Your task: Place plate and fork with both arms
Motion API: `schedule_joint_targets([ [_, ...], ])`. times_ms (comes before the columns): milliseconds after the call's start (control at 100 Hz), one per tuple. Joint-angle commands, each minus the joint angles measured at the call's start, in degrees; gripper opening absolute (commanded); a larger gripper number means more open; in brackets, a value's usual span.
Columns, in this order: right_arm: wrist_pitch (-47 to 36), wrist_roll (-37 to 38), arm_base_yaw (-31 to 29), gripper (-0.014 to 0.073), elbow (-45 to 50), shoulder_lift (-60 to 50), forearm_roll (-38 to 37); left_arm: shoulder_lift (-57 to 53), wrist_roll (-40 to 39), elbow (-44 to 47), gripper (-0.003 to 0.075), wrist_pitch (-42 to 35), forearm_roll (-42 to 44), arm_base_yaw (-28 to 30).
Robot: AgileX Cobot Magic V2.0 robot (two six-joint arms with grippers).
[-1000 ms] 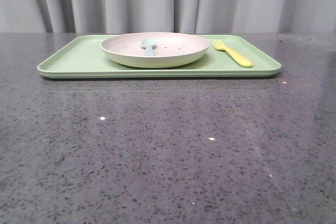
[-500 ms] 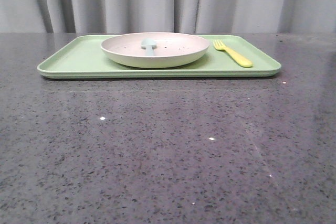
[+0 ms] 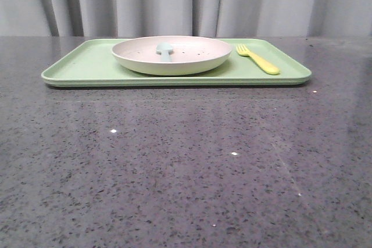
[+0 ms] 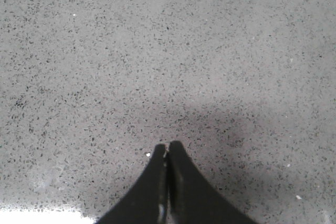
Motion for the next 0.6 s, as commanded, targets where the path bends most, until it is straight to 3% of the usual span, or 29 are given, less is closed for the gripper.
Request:
schedule_joint_targets([
  [0,-2.42,-0.55,-0.32,-0.0068,-1.39,-0.29,-1.67,-0.36,-0.59,-1.34,-0.002,-3.62,-0.78,-0.04],
  [150,-2.42,-0.55,-0.32,-0.0068,-1.39,-0.29,-1.67,-0.36,-0.59,-1.34,-0.002,-3.62,-0.78,-0.04],
  [230,-2.42,-0.55,-0.32,-0.0068,-1.39,-0.29,-1.67,-0.36,5.35,-1.34,-0.002,-3.62,3.93,-0.04],
  [450,-2.42,-0.55,-0.32,-0.0068,-1.39,-0.29,-1.67,-0.99,5.49,-0.43,-0.002,-4.14,7.23,-0.04],
  [590,-2.42,-0.55,-0.32,-0.0068,-1.39,-0.29,-1.67,-4.44,5.49,2.51,-0.002,-11.26,6.81,-0.04],
])
